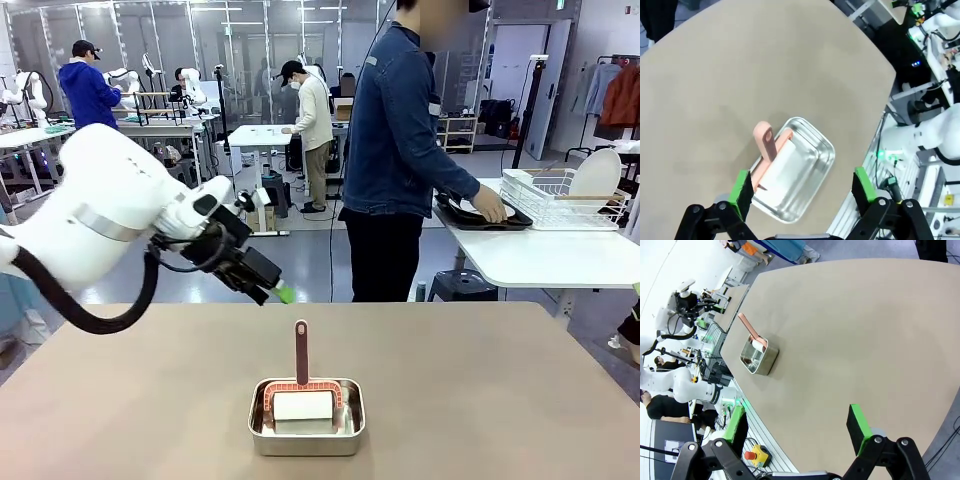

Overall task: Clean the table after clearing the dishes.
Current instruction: When the right (or left) Handle tray is removed, use the right hand (or left hand) to clean the right (or left) side of the table with the Lint Roller.

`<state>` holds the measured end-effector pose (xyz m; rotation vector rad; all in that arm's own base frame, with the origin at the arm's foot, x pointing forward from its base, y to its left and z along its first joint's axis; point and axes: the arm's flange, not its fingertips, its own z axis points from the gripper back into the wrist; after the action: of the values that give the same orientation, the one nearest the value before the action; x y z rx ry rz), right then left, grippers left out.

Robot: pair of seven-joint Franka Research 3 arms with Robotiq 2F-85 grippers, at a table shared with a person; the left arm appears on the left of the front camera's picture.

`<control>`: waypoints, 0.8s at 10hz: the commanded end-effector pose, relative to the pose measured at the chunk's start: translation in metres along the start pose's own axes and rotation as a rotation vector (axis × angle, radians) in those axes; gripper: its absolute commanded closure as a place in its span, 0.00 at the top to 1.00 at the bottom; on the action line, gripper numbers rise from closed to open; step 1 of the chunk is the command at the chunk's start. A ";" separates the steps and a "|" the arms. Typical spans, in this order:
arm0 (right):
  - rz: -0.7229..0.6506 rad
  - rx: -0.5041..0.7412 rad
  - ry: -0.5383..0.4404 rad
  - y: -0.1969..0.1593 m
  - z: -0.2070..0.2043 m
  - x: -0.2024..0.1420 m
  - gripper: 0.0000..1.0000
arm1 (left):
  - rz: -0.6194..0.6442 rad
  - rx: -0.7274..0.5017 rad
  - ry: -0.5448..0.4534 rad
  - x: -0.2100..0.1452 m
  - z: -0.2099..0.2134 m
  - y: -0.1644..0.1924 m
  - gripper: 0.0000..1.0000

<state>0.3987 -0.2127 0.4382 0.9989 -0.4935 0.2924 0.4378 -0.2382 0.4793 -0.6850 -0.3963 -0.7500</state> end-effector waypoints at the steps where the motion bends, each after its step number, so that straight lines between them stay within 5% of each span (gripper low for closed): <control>1: -0.024 -0.015 0.005 0.006 0.000 -0.001 1.00 | 0.020 0.039 -0.024 0.018 -0.012 0.008 1.00; 3: -0.024 -0.015 0.005 0.006 0.000 -0.001 1.00 | 0.033 -0.062 0.023 0.020 0.001 0.002 1.00; 8: -0.024 -0.015 0.005 0.006 0.000 -0.001 1.00 | 0.007 -0.010 0.000 0.015 -0.017 0.009 1.00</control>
<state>0.3986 -0.2128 0.4383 0.9987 -0.4938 0.2920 0.4559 -0.2528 0.4713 -0.6961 -0.3888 -0.7459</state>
